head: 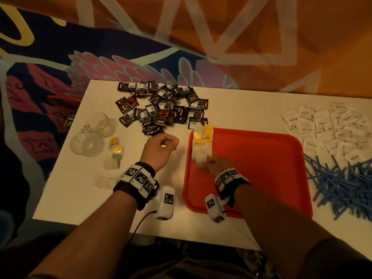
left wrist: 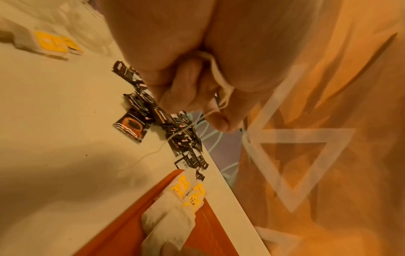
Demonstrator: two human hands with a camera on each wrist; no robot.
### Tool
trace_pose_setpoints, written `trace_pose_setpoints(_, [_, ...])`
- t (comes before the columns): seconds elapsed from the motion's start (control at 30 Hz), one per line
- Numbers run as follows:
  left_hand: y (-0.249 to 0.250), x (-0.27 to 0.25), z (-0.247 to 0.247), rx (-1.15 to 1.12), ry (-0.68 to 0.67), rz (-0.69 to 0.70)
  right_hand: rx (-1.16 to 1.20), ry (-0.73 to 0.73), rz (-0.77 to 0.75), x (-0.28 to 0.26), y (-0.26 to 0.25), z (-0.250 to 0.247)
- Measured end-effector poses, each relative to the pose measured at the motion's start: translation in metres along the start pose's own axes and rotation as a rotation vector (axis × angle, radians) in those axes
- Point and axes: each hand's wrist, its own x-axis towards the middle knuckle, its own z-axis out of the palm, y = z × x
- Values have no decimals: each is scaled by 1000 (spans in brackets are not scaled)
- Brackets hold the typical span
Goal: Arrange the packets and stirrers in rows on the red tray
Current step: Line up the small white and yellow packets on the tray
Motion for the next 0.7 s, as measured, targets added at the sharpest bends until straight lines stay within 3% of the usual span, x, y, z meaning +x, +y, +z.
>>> trace_pose_setpoints(0.4, [-13,-3,-15,-76,17,-80,-173,92,42,18,-8,23])
trace_pose_setpoints(0.57, [-4,-3,-12,-168,3,-141,-105,181,50,13,-8,16])
trace_pose_setpoints(0.63, [3,-3,-9,-239,-15,-178,-68,170,-87,4,-14,13])
trace_pose_setpoints(0.7, [11,-3,-4,-312,-32,-220,-24,28,-328,-11,-25,8])
